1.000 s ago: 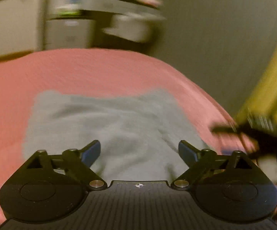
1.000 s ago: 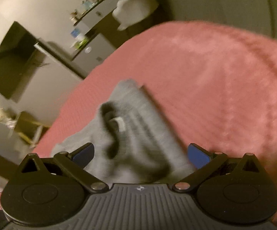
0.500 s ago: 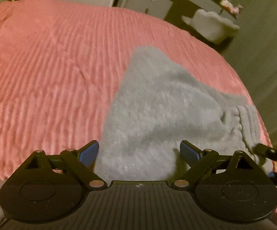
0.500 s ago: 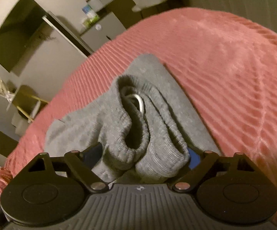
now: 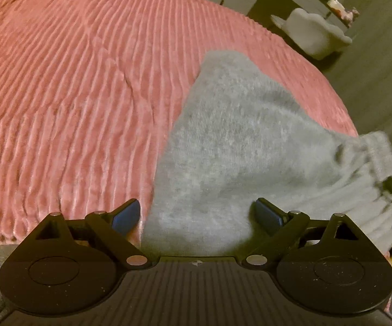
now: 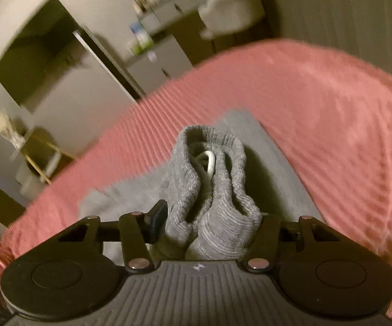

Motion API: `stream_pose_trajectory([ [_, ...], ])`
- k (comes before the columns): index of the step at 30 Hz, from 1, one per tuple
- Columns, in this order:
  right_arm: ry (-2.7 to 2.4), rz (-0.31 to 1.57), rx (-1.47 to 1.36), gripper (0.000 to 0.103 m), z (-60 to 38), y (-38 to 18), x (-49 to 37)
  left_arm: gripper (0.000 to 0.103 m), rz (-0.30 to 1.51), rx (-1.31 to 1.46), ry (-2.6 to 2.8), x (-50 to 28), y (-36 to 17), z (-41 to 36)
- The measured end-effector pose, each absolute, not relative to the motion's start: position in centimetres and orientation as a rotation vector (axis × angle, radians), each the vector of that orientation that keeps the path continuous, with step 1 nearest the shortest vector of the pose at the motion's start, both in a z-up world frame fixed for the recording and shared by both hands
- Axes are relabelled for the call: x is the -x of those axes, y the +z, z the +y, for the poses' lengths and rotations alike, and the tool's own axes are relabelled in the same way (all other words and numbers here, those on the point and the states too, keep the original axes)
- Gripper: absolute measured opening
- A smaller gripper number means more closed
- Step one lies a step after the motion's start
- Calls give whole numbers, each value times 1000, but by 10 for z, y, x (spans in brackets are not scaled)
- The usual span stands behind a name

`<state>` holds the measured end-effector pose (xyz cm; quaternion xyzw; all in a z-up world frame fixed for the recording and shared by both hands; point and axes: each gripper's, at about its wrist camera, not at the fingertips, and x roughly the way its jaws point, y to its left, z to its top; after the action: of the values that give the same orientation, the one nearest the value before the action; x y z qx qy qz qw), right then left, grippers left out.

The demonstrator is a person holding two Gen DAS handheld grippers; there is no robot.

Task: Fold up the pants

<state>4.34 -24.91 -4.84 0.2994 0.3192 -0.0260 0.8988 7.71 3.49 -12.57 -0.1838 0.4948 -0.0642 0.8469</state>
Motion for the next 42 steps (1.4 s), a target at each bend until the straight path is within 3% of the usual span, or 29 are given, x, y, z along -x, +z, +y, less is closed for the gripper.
stream_pose_trajectory([
  [2, -45, 633, -599, 52, -256, -53, -37, 95, 1038, 379, -141, -77, -125, 33],
  [4, -110, 751, -511, 70, -260, -70, -45, 95, 1048, 366, -129, -78, -125, 32],
  [6, -250, 869, -496, 77, -271, -83, -47, 95, 1060, 364, -125, -82, -126, 28],
  [8, -265, 798, -607, 81, -286, -76, -36, 95, 1054, 358, -120, -82, -124, 28],
  [10, -337, 740, -534, 85, -285, -60, -31, 95, 1058, 355, -118, -84, -125, 27],
  [15, -136, 675, -462, 85, -266, -28, -40, 96, 1068, 337, -108, -89, -127, 23],
  [17, -42, 676, -406, 81, -243, -24, -52, 96, 1069, 337, -105, -89, -126, 23],
  [18, 9, 678, -359, 68, -228, -25, -60, 96, 1067, 335, -102, -89, -125, 22],
  [19, 50, 687, -304, 48, -212, -27, -68, 96, 1065, 331, -96, -87, -124, 23],
  [21, 94, 715, -230, 36, -186, -30, -84, 96, 1067, 317, -75, -84, -119, 23],
  [26, 123, 803, -124, 30, -157, -51, -126, 96, 1043, 207, -34, -77, -107, 24],
  [31, 83, 917, -76, 2, -157, -89, -146, 96, 1058, 212, -20, -79, -112, 29],
  [35, 17, 836, -19, 0, -156, -86, -172, 96, 1068, 208, -27, -82, -115, 30],
  [38, -80, 732, -25, 5, -164, -59, -169, 96, 1082, 221, -25, -84, -118, 32],
  [42, 66, 762, -90, 6, -183, -42, -134, 97, 1089, 235, -30, -86, -121, 33],
])
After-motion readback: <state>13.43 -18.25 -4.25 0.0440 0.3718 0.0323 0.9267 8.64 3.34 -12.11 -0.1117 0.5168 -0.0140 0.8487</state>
